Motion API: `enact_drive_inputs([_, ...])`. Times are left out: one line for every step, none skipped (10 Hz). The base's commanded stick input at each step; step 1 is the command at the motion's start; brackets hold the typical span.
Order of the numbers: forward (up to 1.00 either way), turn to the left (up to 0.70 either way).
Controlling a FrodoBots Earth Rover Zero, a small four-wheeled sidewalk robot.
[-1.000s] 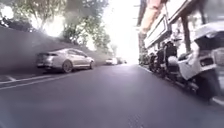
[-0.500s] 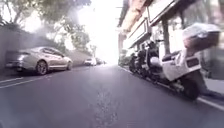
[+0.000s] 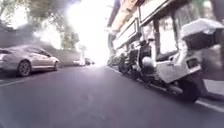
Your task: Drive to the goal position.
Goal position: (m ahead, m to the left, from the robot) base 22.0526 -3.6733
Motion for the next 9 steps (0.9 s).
enact_drive_inputs([0.45,0.0])
enact_drive_inputs([0.45,0.0])
enact_drive_inputs([0.45,0.0])
enact_drive_inputs([0.45,0.0])
enact_drive_inputs([0.45,0.1])
enact_drive_inputs([0.45,0.27])
enact_drive_inputs([0.45,0.27])
enact_drive_inputs([0.45,0.27])
enact_drive_inputs([0.45,0.27])
